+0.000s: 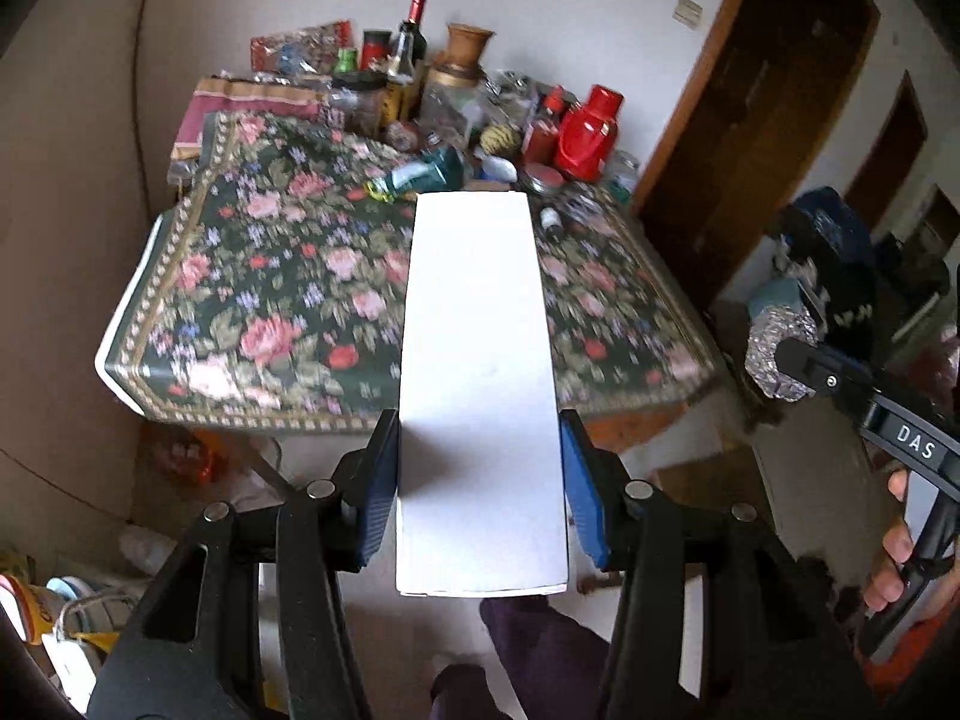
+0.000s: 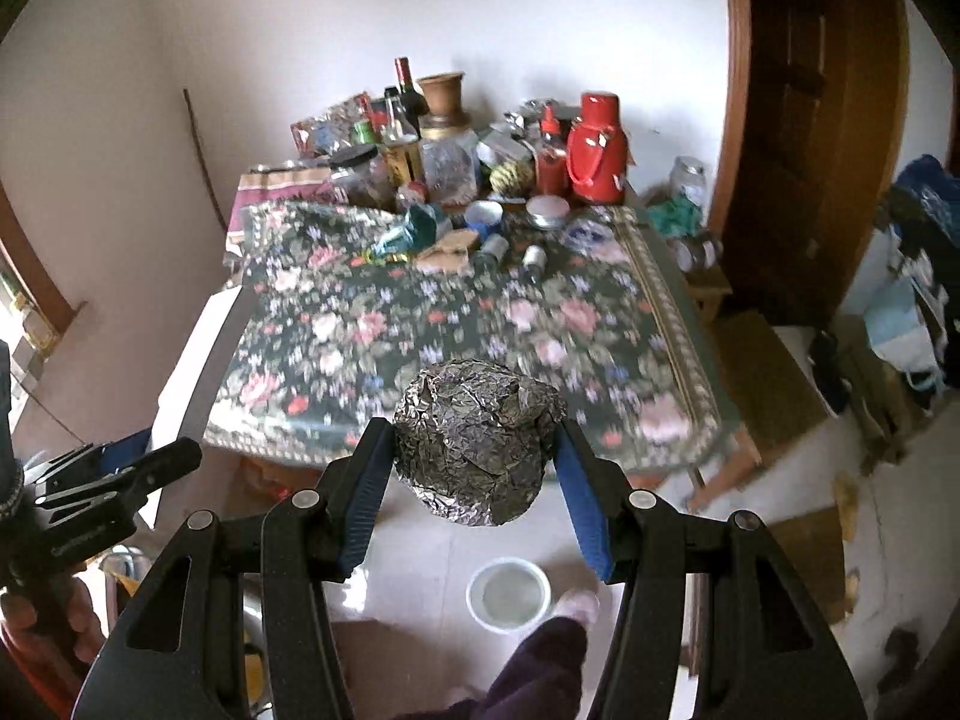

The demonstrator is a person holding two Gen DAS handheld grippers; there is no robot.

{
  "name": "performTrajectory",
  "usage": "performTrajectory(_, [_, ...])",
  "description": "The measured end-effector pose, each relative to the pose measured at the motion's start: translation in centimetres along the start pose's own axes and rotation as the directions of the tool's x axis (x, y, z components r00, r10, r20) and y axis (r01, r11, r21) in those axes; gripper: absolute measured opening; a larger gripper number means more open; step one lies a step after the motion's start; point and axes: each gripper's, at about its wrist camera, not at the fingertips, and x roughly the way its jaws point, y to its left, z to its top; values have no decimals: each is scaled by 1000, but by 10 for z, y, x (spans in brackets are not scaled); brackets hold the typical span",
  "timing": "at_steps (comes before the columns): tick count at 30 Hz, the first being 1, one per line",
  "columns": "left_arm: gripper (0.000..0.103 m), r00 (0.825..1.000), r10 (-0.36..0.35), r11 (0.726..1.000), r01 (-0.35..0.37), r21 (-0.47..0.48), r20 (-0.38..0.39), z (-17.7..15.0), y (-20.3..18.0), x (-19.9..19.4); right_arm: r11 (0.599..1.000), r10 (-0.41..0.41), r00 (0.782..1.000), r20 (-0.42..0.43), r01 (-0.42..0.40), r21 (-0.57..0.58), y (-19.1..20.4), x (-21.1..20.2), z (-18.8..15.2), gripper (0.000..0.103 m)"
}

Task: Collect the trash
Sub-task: 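Carry foil ball and paper strip down over the white bucket with both tools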

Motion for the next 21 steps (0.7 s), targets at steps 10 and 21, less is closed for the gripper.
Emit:
performTrajectory(10, [50,989,-56,998,56,-6,-136,-59,-14,20,999,-49,989,-142,47,-18,-4,14,-44,51])
performTrajectory(21, [50,947,1,1000,-5,-10,-321,-115,-33,117,1000,3,951,-309,1,14,-45,102,-112,51])
